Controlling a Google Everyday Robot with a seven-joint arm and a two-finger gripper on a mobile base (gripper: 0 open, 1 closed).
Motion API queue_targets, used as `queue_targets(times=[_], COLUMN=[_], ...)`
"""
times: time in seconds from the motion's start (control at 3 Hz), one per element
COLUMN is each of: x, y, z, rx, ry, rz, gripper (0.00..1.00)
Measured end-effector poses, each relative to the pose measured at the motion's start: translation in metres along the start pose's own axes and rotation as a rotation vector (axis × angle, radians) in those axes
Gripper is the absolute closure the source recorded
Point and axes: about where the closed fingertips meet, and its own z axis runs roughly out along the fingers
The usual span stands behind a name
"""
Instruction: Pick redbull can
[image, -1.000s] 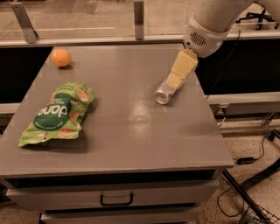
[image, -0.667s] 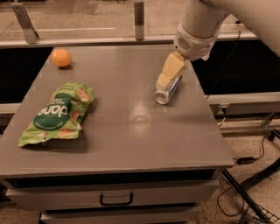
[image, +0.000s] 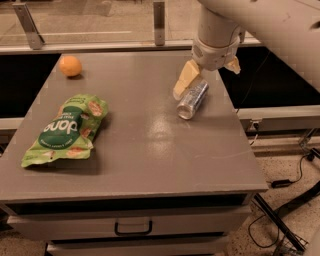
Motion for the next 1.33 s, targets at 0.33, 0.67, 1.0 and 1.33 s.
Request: queue_targets(times=[0.33, 0.67, 1.0, 1.33], x=[-0.011, -0.02, -0.026, -0.029], y=[-0.004, -0.003, 0.0, 0.006], z=[0.019, 0.035, 0.05, 0.059], rx=[-0.005, -0.016, -0.028, -0.053], ry=[0.022, 0.043, 0.066, 0.079], rz=[0.081, 0.128, 0.154, 0.158], gripper=[0.0, 0.0, 0.0, 0.25])
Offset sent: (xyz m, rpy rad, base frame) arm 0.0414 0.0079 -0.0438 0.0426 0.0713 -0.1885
